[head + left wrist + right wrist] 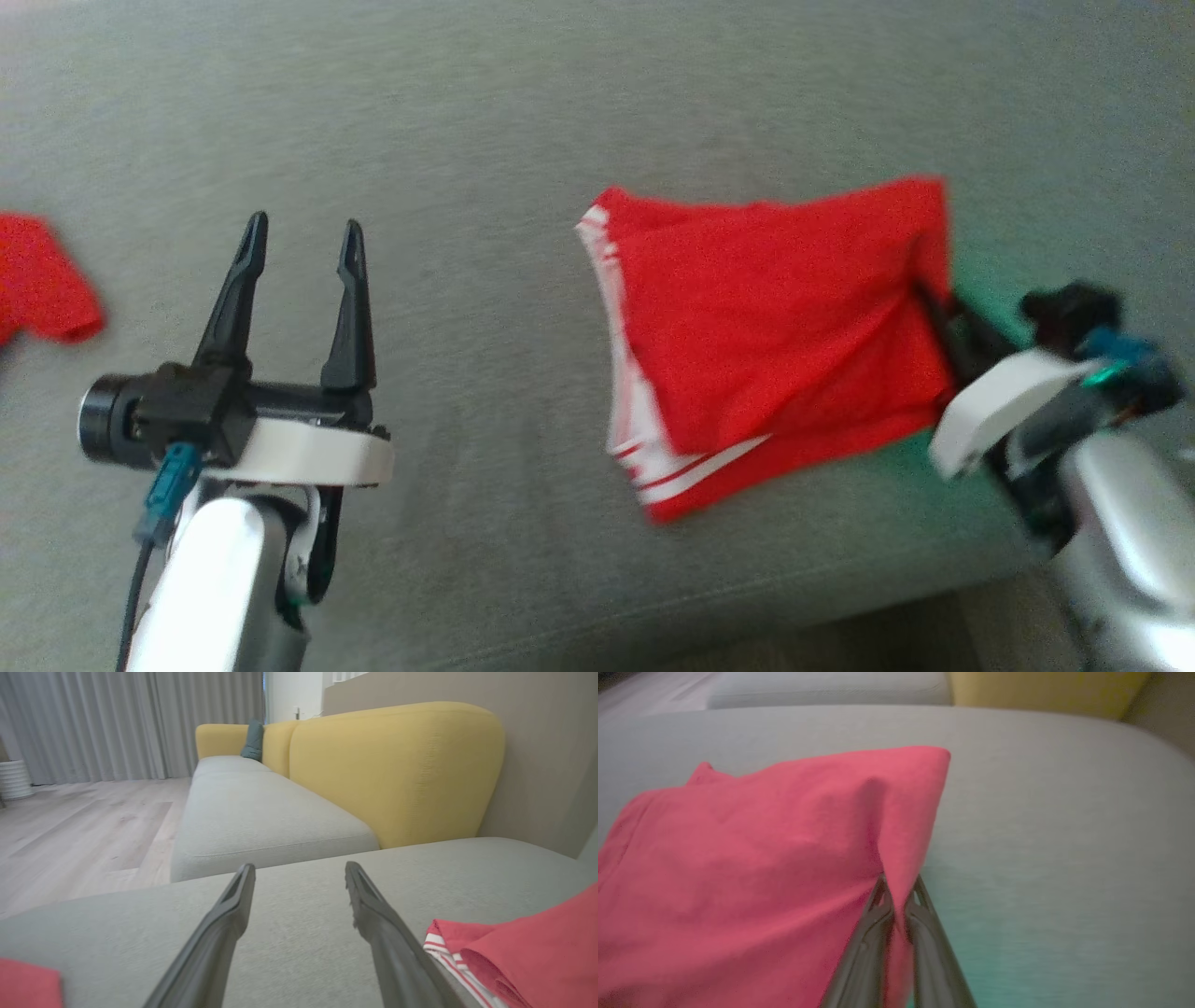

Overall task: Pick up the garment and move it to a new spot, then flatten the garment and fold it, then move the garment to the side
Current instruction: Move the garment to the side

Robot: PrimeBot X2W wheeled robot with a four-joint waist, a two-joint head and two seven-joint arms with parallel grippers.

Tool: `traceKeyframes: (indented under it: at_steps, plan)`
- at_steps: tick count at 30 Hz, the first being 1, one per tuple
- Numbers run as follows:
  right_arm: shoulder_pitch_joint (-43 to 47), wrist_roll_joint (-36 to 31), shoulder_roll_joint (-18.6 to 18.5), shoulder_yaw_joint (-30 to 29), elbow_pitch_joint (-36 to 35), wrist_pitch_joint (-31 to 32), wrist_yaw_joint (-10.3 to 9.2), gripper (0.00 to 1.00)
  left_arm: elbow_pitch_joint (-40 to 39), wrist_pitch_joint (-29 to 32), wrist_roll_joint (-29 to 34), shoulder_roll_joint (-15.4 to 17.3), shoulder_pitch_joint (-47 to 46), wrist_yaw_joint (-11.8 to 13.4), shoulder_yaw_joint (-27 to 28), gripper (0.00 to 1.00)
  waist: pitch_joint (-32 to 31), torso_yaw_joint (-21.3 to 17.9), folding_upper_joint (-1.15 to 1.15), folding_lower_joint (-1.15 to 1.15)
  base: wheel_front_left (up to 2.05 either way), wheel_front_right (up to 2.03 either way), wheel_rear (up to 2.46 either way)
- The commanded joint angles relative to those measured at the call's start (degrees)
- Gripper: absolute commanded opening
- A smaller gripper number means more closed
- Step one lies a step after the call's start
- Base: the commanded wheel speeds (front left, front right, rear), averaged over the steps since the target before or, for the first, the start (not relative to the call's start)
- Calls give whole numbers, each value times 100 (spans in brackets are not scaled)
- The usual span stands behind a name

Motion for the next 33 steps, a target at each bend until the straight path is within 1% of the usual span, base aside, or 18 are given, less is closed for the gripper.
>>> traceKeyframes:
  at_steps: [1,4,5,11,16,23,29,33]
  plan:
    - [-343,75,-267,-64,-126,-107,-5,0,-230,-43,64,126,-278,-23,148,100,132,-509,0,-1,0,0,0]
    - [-753,115,-552,-314,-16,-161,-5,0,-269,-3,102,133,-416,-73,59,100,257,-722,0,-1,0,0,0]
    - [-1023,133,-736,-500,94,-199,-5,0,-291,29,129,145,-514,-111,3,100,336,-815,0,-1,0,0,0]
    - [-1706,156,-1114,-1006,308,-333,-5,0,-393,147,240,229,-843,-225,-142,100,658,-954,0,-1,0,0,0]
    - [-2033,92,-1172,-1358,332,-405,-5,0,-500,244,332,307,-1054,-323,-266,100,932,-1052,0,-1,0,0,0]
    - [-2229,-128,-1093,-1854,384,-528,-5,0,-691,416,440,439,-1238,-398,-364,100,1322,-1155,0,-1,0,0,0]
    - [-2348,-250,-1014,-2184,573,-695,-5,0,-820,541,491,550,-1407,-462,-389,100,1648,-1146,0,-1,0,0,0]
    - [-2500,-306,-997,-2304,737,-882,-5,0,-873,622,513,612,-1552,-531,-432,100,1928,-1034,0,-1,0,0,0]
